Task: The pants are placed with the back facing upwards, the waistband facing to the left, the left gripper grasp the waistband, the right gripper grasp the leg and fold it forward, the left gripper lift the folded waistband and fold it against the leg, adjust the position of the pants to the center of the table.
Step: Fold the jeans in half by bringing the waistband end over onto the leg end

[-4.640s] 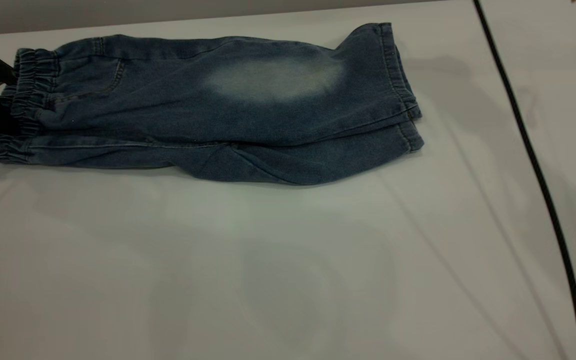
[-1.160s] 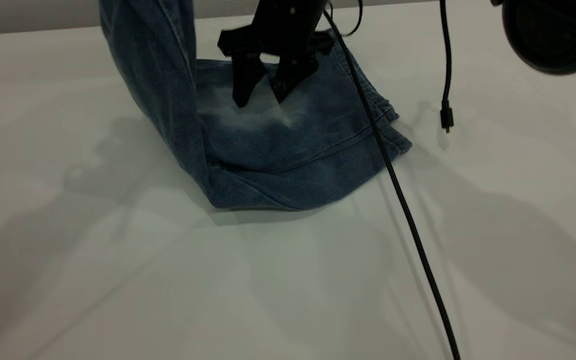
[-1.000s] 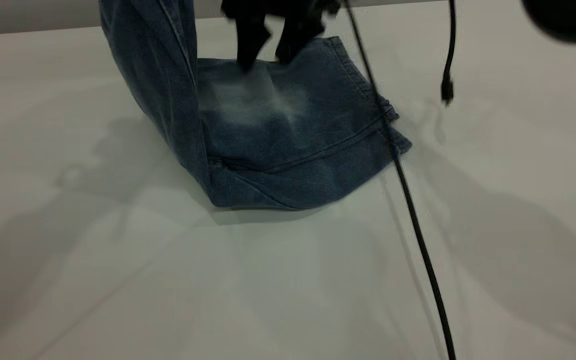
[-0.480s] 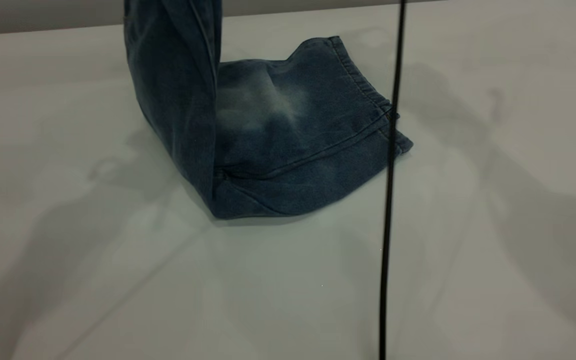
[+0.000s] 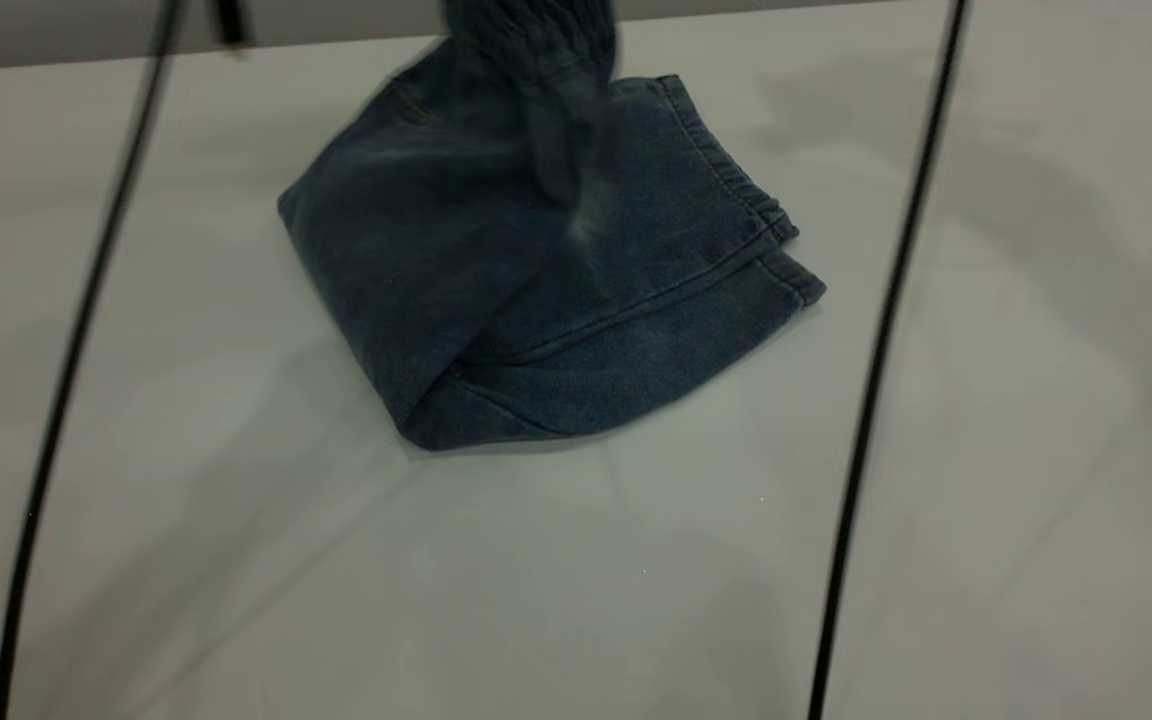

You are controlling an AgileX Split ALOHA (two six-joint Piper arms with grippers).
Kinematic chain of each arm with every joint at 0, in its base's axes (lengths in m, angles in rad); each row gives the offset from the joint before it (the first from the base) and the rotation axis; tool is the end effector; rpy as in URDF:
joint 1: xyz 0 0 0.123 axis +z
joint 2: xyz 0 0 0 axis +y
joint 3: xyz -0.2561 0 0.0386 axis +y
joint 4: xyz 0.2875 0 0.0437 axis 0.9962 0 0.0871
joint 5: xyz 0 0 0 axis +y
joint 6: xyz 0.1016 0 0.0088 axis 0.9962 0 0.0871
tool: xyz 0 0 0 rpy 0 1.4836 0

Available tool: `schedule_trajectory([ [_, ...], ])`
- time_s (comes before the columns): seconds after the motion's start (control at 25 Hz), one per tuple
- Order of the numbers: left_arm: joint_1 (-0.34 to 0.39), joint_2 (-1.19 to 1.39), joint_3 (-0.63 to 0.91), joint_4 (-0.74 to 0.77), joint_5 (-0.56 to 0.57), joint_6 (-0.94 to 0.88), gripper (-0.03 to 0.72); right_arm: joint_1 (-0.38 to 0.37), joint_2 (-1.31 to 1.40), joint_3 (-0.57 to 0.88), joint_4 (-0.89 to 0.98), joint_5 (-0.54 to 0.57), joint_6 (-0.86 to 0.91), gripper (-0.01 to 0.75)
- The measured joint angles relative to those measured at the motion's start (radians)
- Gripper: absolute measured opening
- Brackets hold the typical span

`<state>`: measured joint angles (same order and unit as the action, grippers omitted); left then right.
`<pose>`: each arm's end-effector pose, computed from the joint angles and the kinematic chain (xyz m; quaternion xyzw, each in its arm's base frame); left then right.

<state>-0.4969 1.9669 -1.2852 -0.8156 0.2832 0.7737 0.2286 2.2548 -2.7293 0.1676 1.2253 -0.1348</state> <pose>0.3903 -0.2353 0.1261 0.2544 0.8852 -0.1883 0.3410 0.4903 0.1305 0.4056 -0.1707 0.8793 0.1036 0.4323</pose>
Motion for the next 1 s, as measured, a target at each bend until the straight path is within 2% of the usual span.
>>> schedule_trajectory([
  [0.16,-0.035,0.123,-0.078,0.000,0.000,0.000,0.106,-0.055,-0.068,0.025,0.002,-0.001,0.000,0.426],
  [0.28,-0.038,0.196,-0.106,0.001,0.002,0.022,0.113,-0.100,-0.137,0.098,0.013,-0.001,0.000,0.426],
  [0.44,-0.033,0.228,-0.106,0.003,-0.001,0.049,0.204,-0.122,-0.253,0.237,0.035,-0.006,-0.008,0.426],
  [0.56,-0.033,0.225,-0.106,0.002,-0.045,0.111,0.323,-0.119,-0.349,0.397,0.053,-0.005,-0.022,0.426],
  [0.68,-0.033,0.225,-0.106,0.002,-0.055,0.128,0.400,-0.119,-0.430,0.557,0.081,-0.007,-0.023,0.426],
  [0.88,-0.033,0.225,-0.106,0.003,-0.065,0.147,0.433,-0.119,-0.481,0.820,0.134,-0.081,-0.032,0.426],
  [1.0,-0.034,0.225,-0.114,0.004,-0.071,0.195,0.447,-0.119,-0.474,0.977,0.115,-0.052,-0.040,0.426],
])
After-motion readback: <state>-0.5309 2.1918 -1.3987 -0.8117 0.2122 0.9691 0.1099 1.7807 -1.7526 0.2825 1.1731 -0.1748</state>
